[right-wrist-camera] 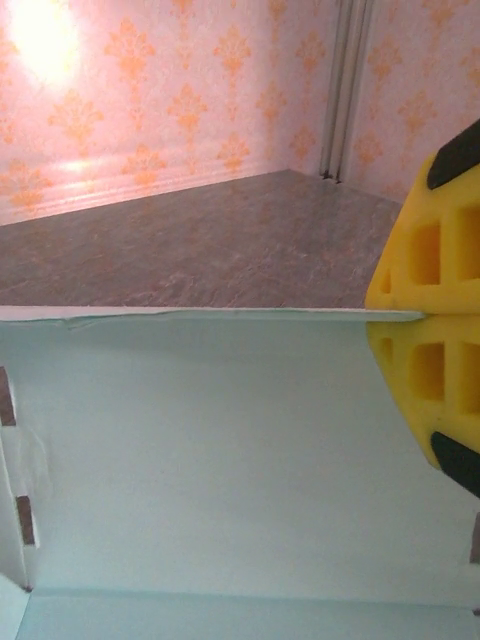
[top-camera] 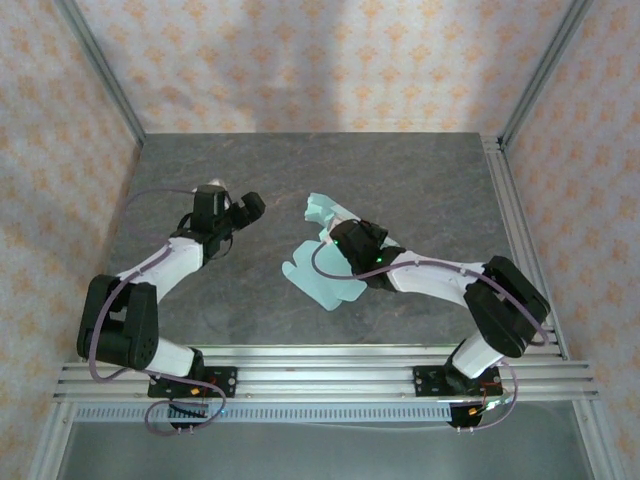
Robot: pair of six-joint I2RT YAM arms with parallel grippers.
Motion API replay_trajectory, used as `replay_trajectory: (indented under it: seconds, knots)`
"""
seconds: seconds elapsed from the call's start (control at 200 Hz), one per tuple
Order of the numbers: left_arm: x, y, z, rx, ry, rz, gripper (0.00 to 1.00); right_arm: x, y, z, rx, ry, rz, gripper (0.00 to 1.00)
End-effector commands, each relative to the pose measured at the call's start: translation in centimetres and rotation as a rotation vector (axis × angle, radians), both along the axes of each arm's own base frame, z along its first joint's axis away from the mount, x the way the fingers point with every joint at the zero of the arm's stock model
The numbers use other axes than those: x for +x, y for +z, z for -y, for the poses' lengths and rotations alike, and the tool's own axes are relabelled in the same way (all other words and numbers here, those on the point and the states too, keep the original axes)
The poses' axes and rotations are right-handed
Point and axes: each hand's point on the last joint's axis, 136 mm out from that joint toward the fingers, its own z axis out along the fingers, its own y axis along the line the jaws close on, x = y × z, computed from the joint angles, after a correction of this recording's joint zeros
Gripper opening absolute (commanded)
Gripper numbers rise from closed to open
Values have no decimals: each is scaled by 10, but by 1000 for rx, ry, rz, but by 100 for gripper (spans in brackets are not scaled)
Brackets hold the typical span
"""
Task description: Fold the paper box
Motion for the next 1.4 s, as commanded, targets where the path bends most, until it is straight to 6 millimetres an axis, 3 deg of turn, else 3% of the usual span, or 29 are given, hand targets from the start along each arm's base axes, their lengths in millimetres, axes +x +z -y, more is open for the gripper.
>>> replay_trajectory:
  seconds: [0.0,0.36,0.726,0.991,1.061,1.091,1.356,1.371,1.396]
  knots:
    - [17,27,19,-2,-105,86,100,4,-2,10,-85,-23,45,0]
    - [38,32,64,165,-356,121,100,8,6,-3,-108,43,139,0]
    - [52,28,101,113,-539,106,95,11,15,0,-173,32,303,0]
    - [54,22,108,143,-611,91,93,8,4,-2,-188,34,293,0]
    - [56,19,112,141,-637,79,76,8,2,-3,-181,37,285,0]
    - [58,18,114,137,-648,77,74,7,0,-3,-180,39,278,0]
    - [81,13,118,170,-647,27,73,3,-3,-2,-157,48,237,0]
    - [82,1,119,167,-655,3,73,3,-3,-2,-155,49,236,0]
    - [83,-1,121,165,-672,-1,73,2,-3,-1,-154,48,234,0]
